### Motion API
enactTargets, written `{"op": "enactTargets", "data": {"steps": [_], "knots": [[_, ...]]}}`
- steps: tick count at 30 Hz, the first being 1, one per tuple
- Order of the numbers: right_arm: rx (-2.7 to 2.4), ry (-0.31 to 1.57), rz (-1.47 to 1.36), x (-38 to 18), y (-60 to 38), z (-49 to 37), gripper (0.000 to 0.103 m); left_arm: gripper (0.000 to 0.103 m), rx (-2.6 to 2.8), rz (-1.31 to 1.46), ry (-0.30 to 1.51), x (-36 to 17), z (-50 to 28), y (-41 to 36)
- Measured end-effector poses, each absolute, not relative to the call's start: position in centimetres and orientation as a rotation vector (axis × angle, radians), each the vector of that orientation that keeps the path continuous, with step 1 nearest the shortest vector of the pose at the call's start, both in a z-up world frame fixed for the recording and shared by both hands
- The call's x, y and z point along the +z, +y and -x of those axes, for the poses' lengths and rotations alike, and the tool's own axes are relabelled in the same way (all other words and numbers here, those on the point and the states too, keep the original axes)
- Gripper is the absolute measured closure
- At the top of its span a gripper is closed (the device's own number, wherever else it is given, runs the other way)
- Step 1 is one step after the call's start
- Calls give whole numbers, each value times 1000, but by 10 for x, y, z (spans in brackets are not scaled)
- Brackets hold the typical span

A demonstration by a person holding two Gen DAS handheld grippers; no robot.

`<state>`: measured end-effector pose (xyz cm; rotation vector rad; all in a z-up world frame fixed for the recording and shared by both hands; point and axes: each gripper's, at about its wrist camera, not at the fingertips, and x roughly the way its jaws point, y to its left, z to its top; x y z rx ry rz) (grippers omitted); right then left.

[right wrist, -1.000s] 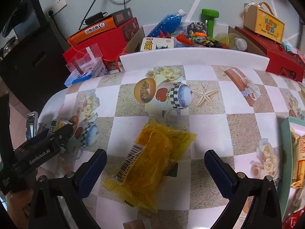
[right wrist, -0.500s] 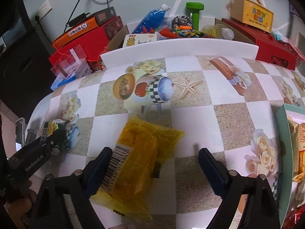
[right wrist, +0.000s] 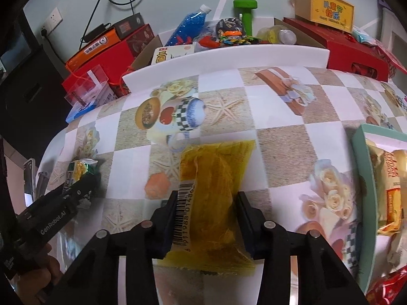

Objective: Organize snacks
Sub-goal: 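Grasp the yellow bread bag with the right tool while the left tool grasps the corn packet, then carry the yellow bread bag and corn packet over the white tray with both tools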

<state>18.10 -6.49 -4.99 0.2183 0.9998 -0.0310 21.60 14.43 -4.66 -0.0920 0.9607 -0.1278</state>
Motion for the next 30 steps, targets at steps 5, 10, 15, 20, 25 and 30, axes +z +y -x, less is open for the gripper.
{"op": "enactTargets", "data": {"steps": [5, 10, 15, 20, 25, 30], "knots": [[-30, 994, -222, -42, -75, -172, 58, 51, -147, 128, 955, -41, -209, 135], [-32, 977, -224, -29, -83, -160, 58, 51, -164, 176, 938, -27, -197, 126], [-34, 961, -236, -18, -93, -146, 58, 51, -179, 245, 916, -10, -184, 119], [-49, 956, -239, -9, -107, -130, 58, 51, -191, 318, 906, 2, -164, 109], [-63, 958, -250, -5, -122, -112, 58, 51, -197, 321, 904, 8, -143, 90], [-94, 959, -265, -3, -141, -96, 58, 51, -210, 337, 906, 11, -124, 71]]}}
